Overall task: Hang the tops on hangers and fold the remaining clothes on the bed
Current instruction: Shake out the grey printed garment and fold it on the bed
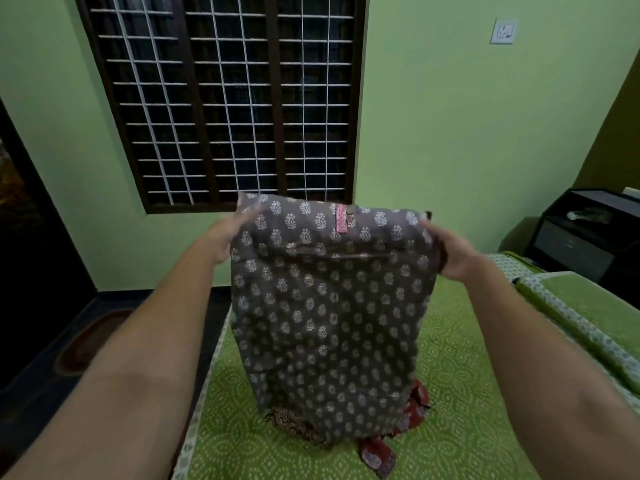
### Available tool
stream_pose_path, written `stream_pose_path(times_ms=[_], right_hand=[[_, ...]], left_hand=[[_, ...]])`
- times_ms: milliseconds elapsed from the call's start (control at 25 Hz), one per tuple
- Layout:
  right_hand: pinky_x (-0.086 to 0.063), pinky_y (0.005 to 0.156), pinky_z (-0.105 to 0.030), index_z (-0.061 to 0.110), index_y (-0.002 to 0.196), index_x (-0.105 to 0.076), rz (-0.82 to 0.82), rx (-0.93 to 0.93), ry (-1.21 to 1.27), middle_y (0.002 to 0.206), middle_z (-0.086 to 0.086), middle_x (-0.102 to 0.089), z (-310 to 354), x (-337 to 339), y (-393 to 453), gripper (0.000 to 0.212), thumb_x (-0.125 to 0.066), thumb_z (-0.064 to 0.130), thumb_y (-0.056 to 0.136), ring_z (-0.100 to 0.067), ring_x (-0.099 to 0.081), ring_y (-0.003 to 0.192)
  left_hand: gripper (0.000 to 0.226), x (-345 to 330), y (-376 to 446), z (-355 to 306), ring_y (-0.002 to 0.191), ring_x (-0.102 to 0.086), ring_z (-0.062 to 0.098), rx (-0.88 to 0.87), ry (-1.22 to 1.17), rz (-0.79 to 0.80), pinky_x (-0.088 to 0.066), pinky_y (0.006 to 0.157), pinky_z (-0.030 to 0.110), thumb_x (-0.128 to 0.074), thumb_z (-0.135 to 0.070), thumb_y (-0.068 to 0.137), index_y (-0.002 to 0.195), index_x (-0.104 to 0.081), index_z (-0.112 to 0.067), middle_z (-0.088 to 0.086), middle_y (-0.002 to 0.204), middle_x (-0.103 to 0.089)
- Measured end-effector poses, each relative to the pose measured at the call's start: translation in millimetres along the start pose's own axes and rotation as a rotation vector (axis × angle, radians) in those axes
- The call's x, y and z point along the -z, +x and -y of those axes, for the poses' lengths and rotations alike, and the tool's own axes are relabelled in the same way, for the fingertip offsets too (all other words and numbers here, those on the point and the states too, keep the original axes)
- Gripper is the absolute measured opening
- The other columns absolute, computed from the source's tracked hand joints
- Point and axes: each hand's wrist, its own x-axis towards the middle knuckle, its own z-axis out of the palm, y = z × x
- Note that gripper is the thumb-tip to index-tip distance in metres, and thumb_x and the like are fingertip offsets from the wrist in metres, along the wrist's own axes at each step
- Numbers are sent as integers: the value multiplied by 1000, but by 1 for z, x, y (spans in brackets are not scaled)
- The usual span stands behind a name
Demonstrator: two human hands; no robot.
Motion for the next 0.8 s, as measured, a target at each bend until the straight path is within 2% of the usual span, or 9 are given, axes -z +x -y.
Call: stream_pose_path(times_ms=[120,200,280,360,440,520,640,720,800], right_hand=[[-54,76,-33,0,119,-61,13,-166,-194,92,-9,-73,-17,7,11,63,-76,33,68,-21,-68,81],[-53,79,-33,0,120,-61,21,-98,-117,96,-8,-71,-4,7,18,56,-71,32,75,-21,-66,87],[-54,78,-32,4,107,-66,89,-61,-78,95,-8,-71,0,1,16,42,-67,35,79,-21,-67,85],[-53,68,-28,10,96,-67,48,-136,-236,91,-7,-71,-24,-1,11,32,-66,39,82,-18,-66,77],[-48,63,-26,14,102,-64,-42,-198,-384,100,-7,-68,-56,-1,11,23,-59,35,93,-15,-63,78],[-45,67,-28,9,111,-61,-132,-135,-625,109,-15,-63,-71,-3,21,27,-50,31,99,-22,-59,85],[-39,76,-33,-4,112,-60,-268,28,-988,115,-25,-61,-73,-11,33,39,-48,31,100,-36,-58,102],[-38,75,-33,-6,101,-62,-314,30,-1033,105,-24,-64,-75,-13,38,40,-50,32,99,-34,-58,92],[-37,69,-30,-1,79,-60,-336,-47,-975,80,-16,-61,-80,-7,43,38,-58,33,94,-25,-54,74]], left_hand=[[53,4,4,37,102,-59,27,34,184,-189,-45,96,36,-74,-38,79,116,-61,-1,13,115,-65],[49,9,6,36,105,-59,26,-4,103,-189,-44,101,37,-70,-39,83,117,-62,-4,12,113,-66],[51,13,8,34,106,-57,25,-26,50,-137,-43,101,37,-66,-45,85,116,-62,-6,7,113,-64],[46,16,6,56,97,-56,26,-39,387,-190,-43,88,33,-57,-47,91,107,-64,-5,10,106,-63],[50,23,5,87,88,-59,30,-42,785,-297,-44,79,35,-46,-49,96,88,-65,-3,17,100,-66],[53,24,0,95,80,-58,29,-49,925,-382,-46,75,36,-36,-52,98,75,-57,-9,16,89,-65],[51,17,-1,87,73,-53,23,-40,1049,-470,-41,64,32,-30,-52,99,77,-54,-13,9,77,-57],[48,15,1,86,69,-51,21,16,1037,-468,-41,61,32,-38,-48,99,76,-54,-9,7,72,-53],[45,22,8,91,80,-56,26,87,936,-381,-47,74,36,-50,-44,96,79,-58,-3,8,78,-55]])
